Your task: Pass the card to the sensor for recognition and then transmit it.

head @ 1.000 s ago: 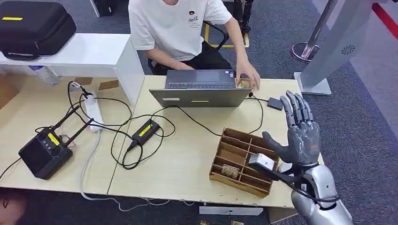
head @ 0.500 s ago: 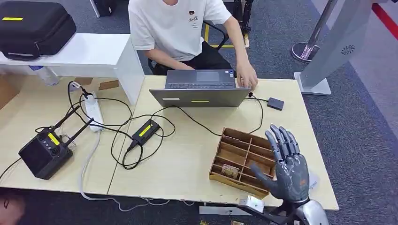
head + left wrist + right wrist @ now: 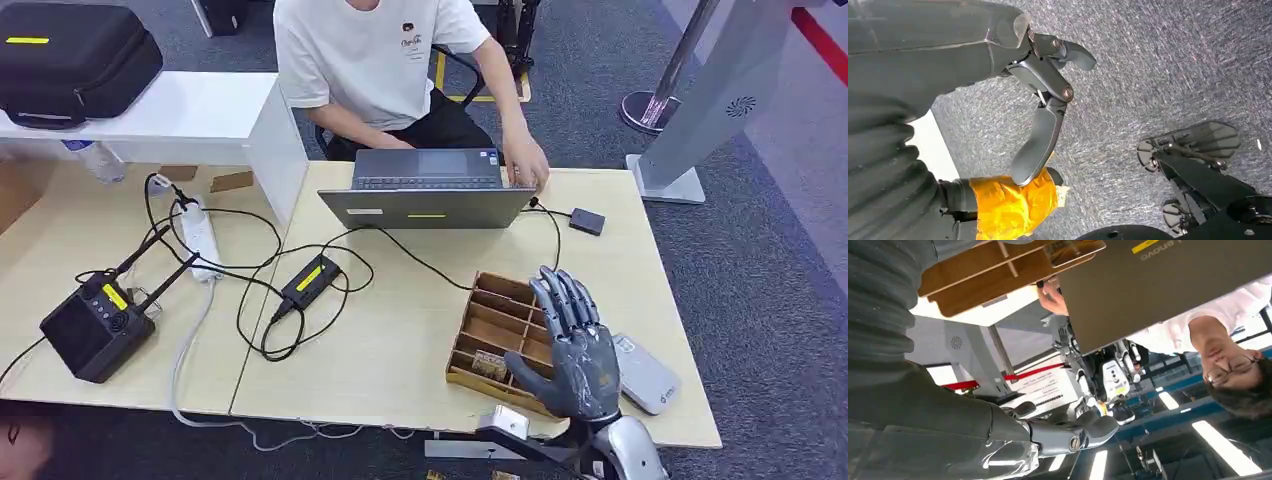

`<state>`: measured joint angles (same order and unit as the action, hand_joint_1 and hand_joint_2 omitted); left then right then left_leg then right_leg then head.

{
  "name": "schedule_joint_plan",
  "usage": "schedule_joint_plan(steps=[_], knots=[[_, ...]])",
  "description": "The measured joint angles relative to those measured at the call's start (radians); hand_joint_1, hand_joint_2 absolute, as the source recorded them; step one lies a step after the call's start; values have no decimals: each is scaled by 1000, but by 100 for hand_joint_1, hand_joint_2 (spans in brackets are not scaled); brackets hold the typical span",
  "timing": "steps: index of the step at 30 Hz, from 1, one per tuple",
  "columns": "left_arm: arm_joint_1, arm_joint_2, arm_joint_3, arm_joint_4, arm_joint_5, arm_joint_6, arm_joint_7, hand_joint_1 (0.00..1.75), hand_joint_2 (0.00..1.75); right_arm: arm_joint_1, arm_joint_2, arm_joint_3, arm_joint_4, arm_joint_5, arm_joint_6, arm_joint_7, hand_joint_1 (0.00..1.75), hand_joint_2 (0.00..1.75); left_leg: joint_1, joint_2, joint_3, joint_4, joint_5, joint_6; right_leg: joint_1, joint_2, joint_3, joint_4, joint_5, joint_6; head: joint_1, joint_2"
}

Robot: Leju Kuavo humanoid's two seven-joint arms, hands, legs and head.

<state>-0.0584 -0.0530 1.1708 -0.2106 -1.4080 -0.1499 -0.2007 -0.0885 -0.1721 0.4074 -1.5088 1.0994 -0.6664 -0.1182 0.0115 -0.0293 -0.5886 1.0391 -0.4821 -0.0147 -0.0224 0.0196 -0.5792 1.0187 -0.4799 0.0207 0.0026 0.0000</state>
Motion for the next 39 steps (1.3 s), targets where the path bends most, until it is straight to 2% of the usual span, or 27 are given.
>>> schedule_joint_plan(steps=[10, 28, 39], knots=[[-2, 0, -2, 0, -12, -8, 0, 0, 175, -105, 50, 34, 125, -17, 5, 18, 0, 175, 0, 0, 0, 0, 0, 0, 0, 0, 0, 0, 0, 0, 0, 0], [-2, 0, -2, 0, -14, -10, 0, 0, 175, -139, 77, 60, 203, -18, 8, 32, 0, 175, 0, 0, 0, 0, 0, 0, 0, 0, 0, 0, 0, 0, 0, 0], [-2, 0, -3, 0, -21, -10, 0, 0, 175, -151, 79, 66, 284, 54, -16, 64, 0, 175, 0, 0, 0, 0, 0, 0, 0, 0, 0, 0, 0, 0, 0, 0]])
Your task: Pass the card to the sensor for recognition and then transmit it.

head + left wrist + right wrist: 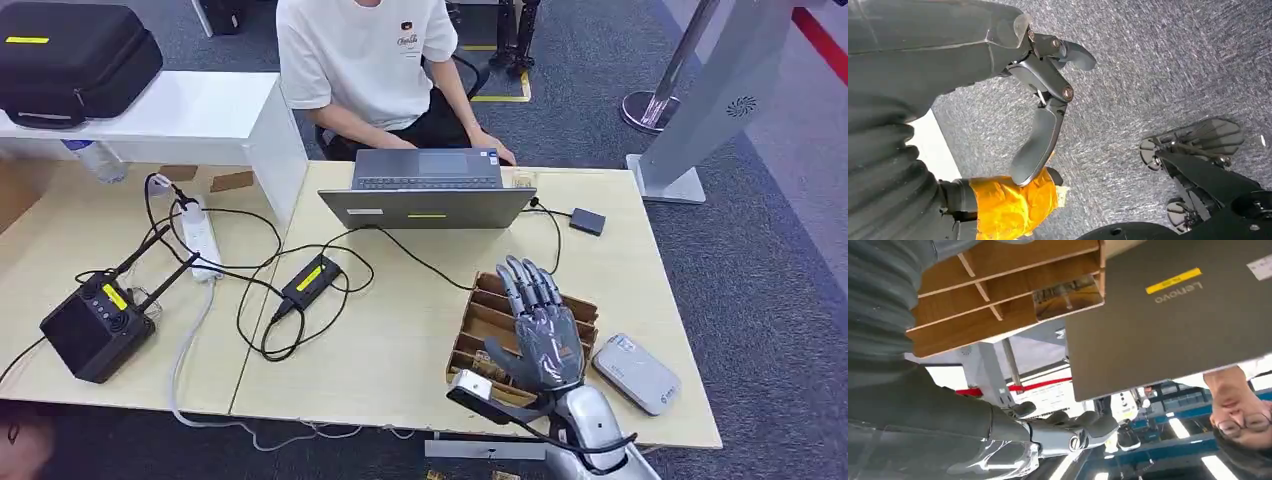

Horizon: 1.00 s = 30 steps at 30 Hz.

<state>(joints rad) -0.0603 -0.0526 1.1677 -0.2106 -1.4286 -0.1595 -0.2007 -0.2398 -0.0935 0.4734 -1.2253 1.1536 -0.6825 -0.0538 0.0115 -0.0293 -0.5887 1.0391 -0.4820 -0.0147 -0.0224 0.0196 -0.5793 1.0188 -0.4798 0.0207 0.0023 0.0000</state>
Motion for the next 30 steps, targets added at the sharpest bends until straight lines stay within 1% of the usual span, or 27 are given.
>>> schedule_joint_plan(steps=[10, 19, 30], knots=[[-1, 0, -7, 0, -6, 0, 0, 0, 175, -34, 27, 3, 63, -2, 1, 1, 0, 175, 0, 0, 0, 0, 0, 0, 0, 0, 0, 0, 0, 0, 0, 0], [-1, 0, -14, 0, -15, -8, 0, 0, 175, -98, 66, 9, 131, -24, 0, -5, 0, 175, 0, 0, 0, 0, 0, 0, 0, 0, 0, 0, 0, 0, 0, 0], [-2, 0, -23, 0, -17, -12, -1, 0, 175, -148, 81, 19, 170, -47, 1, 8, 0, 175, 0, 0, 0, 0, 0, 0, 0, 0, 0, 0, 0, 0, 0, 0]])
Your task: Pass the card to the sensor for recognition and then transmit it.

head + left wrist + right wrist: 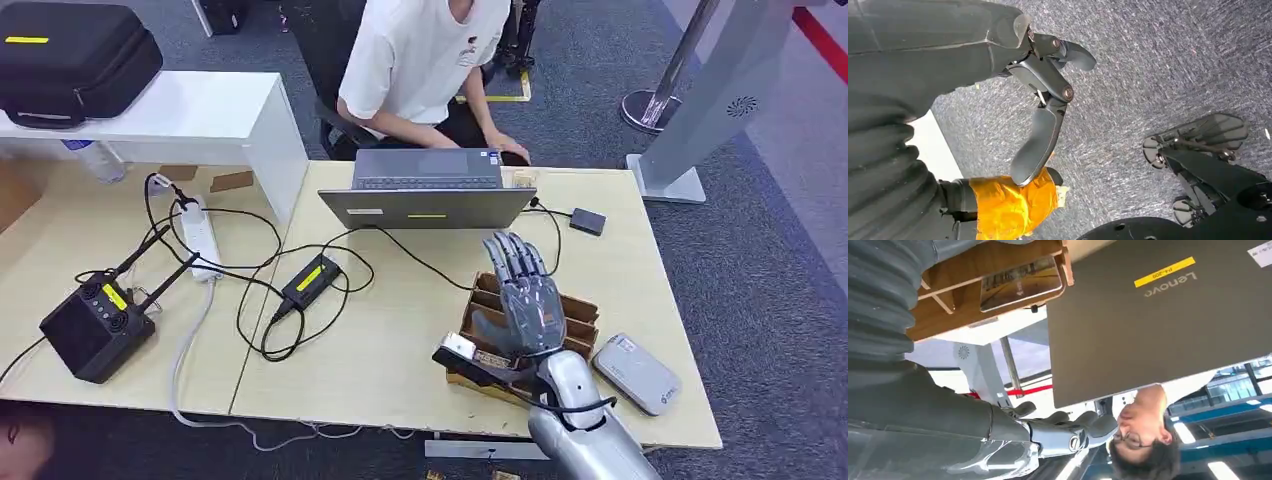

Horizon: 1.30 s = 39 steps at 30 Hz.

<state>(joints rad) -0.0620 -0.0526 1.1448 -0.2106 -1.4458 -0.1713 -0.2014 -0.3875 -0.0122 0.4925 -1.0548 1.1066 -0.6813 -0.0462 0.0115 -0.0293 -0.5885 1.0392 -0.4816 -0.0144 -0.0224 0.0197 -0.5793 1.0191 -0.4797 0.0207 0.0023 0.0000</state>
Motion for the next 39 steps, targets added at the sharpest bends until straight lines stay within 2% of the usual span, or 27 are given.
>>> schedule_joint_plan(steps=[17, 39], knots=[[0, 1, 0, 0, 2, -2, 0, 0, 175, -6, -5, -9, 55, 12, -8, 25, 0, 175, 0, 0, 0, 0, 0, 0, 0, 0, 0, 0, 0, 0, 0, 0], [0, 3, 0, 0, 0, -2, 0, 0, 175, -5, -15, -115, 84, 41, -10, -18, 0, 175, 0, 0, 0, 0, 0, 0, 0, 0, 0, 0, 0, 0, 0, 0]])
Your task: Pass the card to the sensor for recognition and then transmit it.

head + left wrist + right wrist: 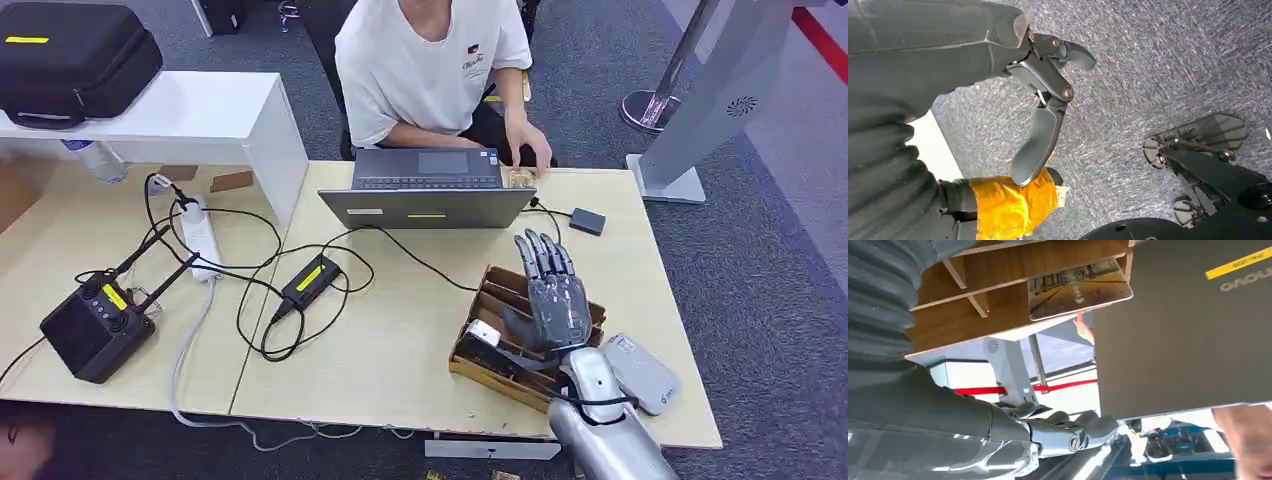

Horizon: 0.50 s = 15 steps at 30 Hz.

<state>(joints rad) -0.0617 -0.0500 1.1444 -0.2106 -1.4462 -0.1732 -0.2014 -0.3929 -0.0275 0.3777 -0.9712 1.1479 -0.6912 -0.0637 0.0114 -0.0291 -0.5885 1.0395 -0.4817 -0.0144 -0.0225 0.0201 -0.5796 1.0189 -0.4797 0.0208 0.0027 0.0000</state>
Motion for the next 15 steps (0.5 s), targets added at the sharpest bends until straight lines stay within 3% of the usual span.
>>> schedule_joint_plan(steps=[15], knots=[[0, 1, 0, 0, 2, 0, 2, 0, 175, 0, 0, -17, -24, -33, 0, -13, 0, 175, 0, 0, 0, 0, 0, 0, 0, 0, 0, 0, 0, 0, 0, 0]])
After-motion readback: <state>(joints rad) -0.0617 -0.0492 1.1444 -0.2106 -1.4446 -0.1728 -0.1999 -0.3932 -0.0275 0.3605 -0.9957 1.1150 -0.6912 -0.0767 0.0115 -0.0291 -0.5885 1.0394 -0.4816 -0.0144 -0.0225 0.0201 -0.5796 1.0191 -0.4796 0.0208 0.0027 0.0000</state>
